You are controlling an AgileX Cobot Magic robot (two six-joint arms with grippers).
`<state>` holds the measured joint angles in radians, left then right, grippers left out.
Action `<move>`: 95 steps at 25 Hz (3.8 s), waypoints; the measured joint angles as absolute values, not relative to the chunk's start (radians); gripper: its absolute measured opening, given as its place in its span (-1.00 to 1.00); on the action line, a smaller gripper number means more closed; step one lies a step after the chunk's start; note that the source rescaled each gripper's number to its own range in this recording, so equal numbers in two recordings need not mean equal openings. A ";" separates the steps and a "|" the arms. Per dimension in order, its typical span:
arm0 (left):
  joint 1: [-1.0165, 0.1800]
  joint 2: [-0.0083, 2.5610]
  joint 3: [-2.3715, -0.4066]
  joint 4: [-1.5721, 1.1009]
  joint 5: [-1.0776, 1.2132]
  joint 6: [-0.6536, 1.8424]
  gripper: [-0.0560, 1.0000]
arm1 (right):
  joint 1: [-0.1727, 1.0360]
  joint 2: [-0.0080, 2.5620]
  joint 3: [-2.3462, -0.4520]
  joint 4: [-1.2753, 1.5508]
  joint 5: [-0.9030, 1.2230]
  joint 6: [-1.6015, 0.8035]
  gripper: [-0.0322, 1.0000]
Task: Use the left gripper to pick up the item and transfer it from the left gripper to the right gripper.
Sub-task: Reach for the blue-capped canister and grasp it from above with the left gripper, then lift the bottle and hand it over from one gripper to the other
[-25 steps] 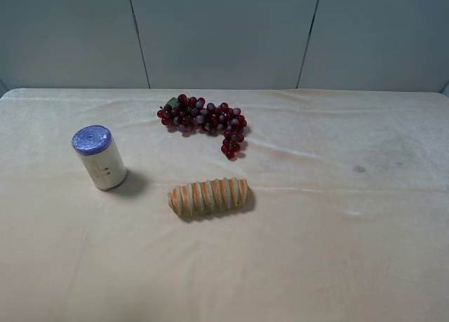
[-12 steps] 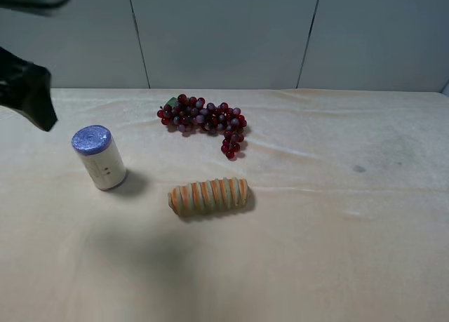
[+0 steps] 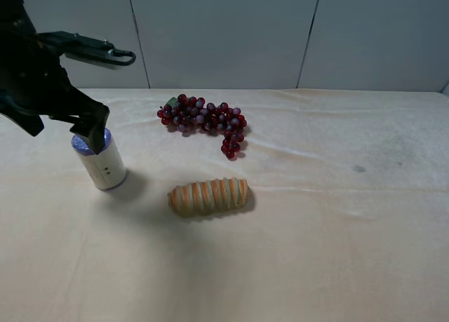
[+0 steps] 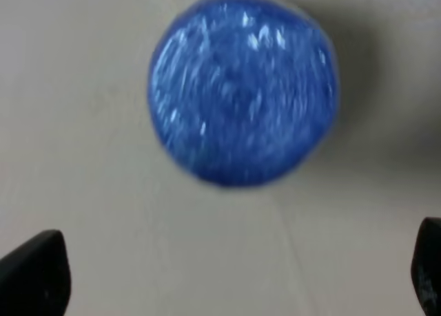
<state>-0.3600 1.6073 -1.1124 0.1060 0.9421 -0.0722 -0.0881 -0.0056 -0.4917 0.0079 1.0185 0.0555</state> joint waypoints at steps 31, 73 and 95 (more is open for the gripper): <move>-0.360 1.818 -1.155 0.112 0.819 -0.073 -0.89 | -0.088 -0.006 -0.492 0.008 1.020 0.056 1.00; -0.483 1.860 -1.340 -1.110 0.896 0.525 -0.89 | -0.048 0.472 -0.650 0.294 0.924 -0.283 1.00; -0.483 1.860 -1.340 -1.139 0.935 0.534 -0.89 | 0.543 1.122 -0.850 0.321 0.536 -0.636 1.00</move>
